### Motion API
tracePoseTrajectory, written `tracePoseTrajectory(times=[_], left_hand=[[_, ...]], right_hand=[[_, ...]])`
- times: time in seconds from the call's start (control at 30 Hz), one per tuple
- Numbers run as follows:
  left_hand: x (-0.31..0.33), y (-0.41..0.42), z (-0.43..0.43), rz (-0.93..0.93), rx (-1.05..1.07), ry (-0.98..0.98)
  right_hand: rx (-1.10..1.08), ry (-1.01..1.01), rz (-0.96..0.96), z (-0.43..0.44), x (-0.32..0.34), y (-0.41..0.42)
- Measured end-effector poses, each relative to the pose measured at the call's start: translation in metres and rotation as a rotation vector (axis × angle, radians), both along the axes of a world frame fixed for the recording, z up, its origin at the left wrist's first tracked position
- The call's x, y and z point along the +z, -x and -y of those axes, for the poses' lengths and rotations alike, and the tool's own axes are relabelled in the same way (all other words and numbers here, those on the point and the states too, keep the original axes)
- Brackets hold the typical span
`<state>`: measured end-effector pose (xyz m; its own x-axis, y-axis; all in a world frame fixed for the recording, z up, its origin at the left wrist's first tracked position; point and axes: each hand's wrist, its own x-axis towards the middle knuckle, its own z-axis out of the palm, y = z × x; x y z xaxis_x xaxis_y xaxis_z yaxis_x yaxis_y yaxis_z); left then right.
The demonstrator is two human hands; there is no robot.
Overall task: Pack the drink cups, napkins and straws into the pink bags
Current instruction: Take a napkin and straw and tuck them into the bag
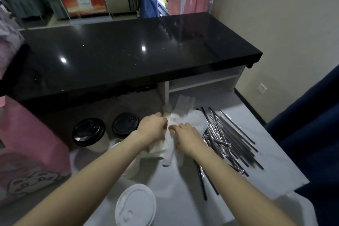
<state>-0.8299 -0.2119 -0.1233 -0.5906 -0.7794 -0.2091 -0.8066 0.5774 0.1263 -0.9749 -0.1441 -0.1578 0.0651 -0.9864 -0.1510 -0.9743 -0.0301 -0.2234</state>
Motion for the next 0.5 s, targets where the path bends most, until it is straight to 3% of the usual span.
tracePoseTrajectory(times=[0.1, 0.23, 0.5], left_hand=[[-0.004, -0.004, 0.0, 0.045, -0.065, 0.063], [0.002, -0.004, 0.001, 0.034, -0.087, 0.092], [0.03, -0.028, -0.008, -0.412, 0.088, -0.1]], right_hand=[[0.018, 0.02, 0.025, 0.003, -0.005, 0.003], [-0.023, 0.051, 0.199, 0.0, 0.0, 0.012], [-0.129, 0.023, 0.636, -0.016, 0.054, 0.044]])
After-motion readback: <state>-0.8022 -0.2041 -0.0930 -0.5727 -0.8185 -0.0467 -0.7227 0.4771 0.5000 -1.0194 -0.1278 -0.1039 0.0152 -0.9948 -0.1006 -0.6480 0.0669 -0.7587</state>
